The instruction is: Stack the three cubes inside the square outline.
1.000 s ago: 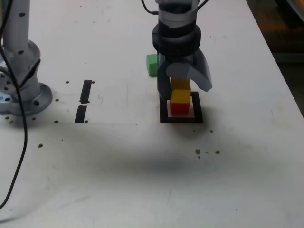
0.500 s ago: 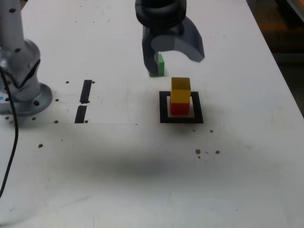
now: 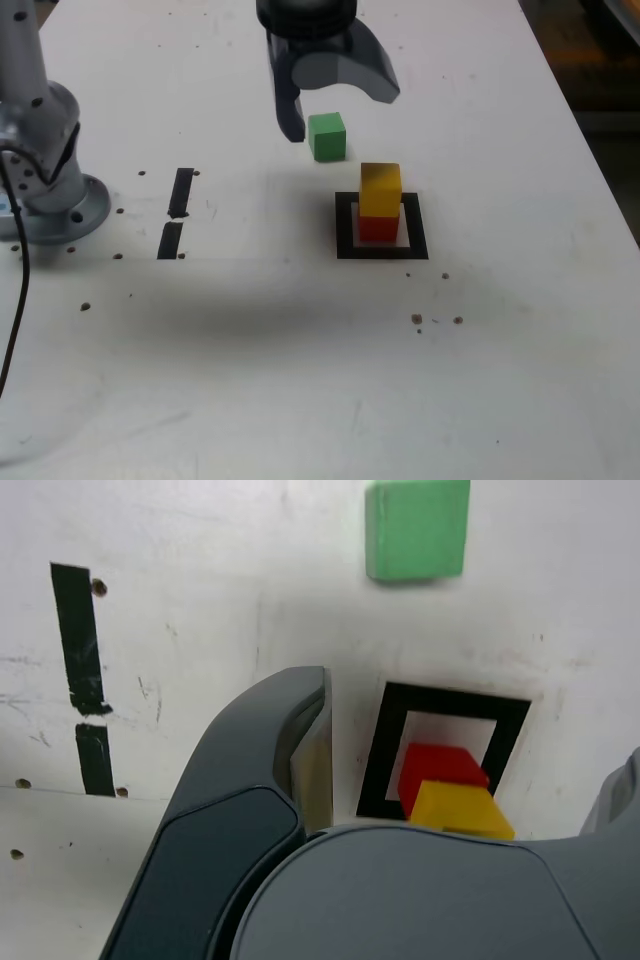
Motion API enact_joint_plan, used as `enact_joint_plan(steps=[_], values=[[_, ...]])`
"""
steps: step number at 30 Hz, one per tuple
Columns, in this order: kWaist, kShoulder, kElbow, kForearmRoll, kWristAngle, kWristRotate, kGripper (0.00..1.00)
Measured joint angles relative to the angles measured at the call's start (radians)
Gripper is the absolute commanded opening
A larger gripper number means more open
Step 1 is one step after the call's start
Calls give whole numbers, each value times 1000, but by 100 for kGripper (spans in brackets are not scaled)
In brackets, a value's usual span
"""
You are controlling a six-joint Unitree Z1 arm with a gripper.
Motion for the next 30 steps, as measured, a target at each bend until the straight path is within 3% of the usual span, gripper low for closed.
enact_joint_plan(steps=[4, 11, 19, 30], values=[[39, -1, 17, -12, -4, 17, 100], [137, 21, 78, -86, -53, 74, 99], [239, 82, 43, -82, -59, 229, 99], [312, 182, -10, -64, -64, 306, 98]])
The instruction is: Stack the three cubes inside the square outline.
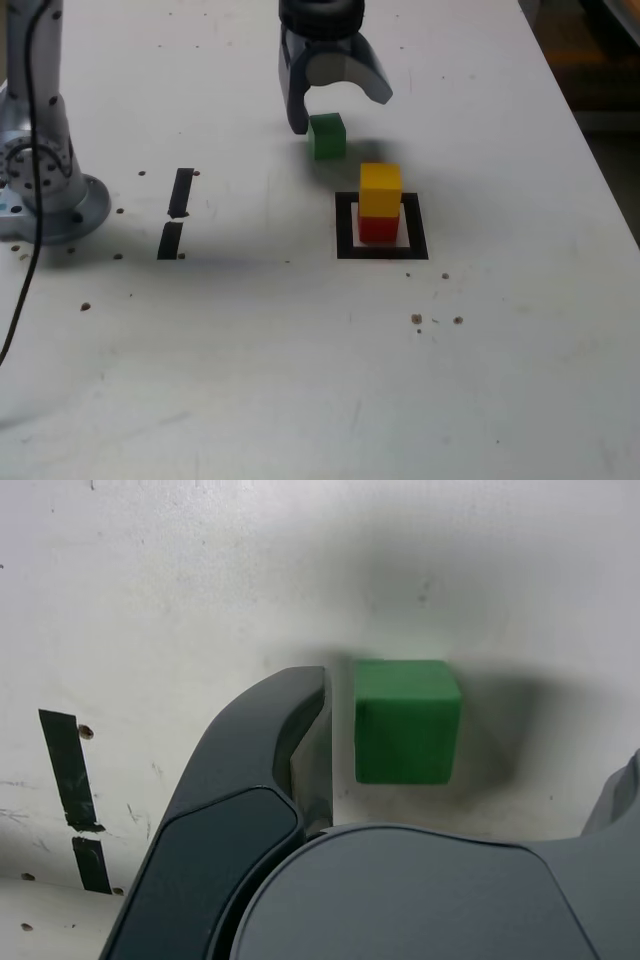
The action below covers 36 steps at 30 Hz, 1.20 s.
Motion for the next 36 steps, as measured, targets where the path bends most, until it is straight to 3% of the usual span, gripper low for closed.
enact_joint_plan(steps=[22, 36], values=[[29, 88, -12, -6, -7, 27, 93], [30, 104, 22, -44, -41, 46, 84]])
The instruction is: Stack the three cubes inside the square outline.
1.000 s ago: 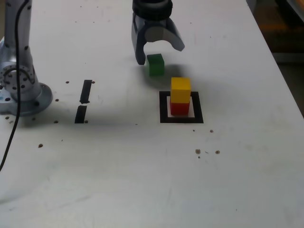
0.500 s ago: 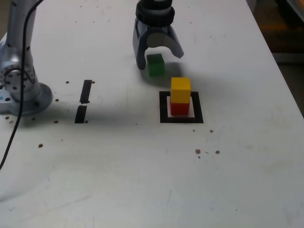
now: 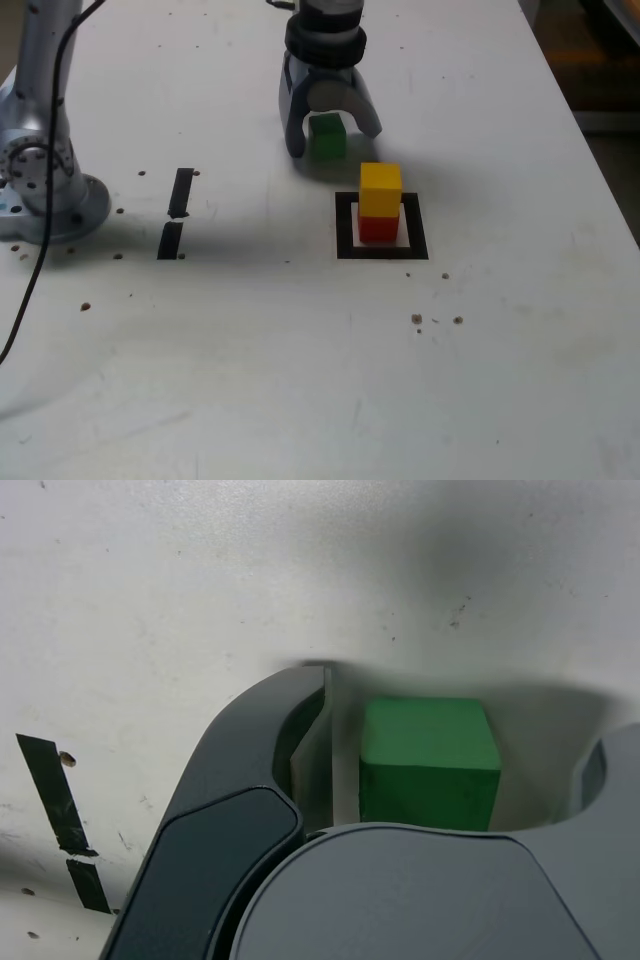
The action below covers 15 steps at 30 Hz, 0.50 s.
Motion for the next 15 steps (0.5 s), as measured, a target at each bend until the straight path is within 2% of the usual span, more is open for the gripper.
enact_joint_plan(steps=[8, 15], values=[[0, 10, 13, -33, -8, 2, 67], [1, 4, 29, -78, -19, 2, 43]])
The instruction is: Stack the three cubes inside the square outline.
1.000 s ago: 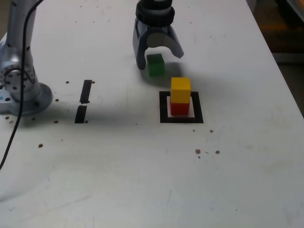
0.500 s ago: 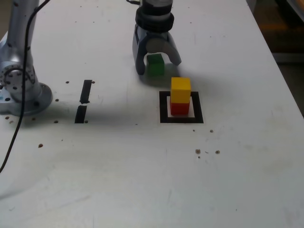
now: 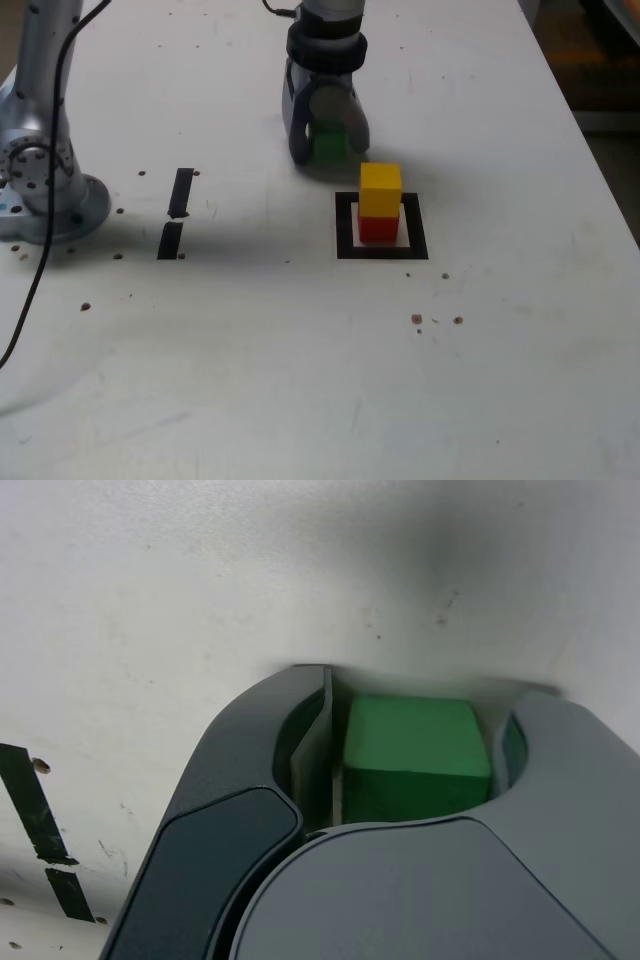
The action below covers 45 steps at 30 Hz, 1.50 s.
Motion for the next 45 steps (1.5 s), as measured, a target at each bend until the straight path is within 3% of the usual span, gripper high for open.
enact_joint_plan(steps=[4, 8, 13, 31, 36, 45], values=[[0, -2, -1, -9, -4, 0, 28], [0, -6, -3, -11, -4, 2, 21], [0, -31, -8, 30, -1, 2, 20], [-72, -198, -225, 417, 19, -49, 21], [-143, -214, -276, 463, 3, -89, 21], [-294, -207, -365, 476, -12, -174, 21]])
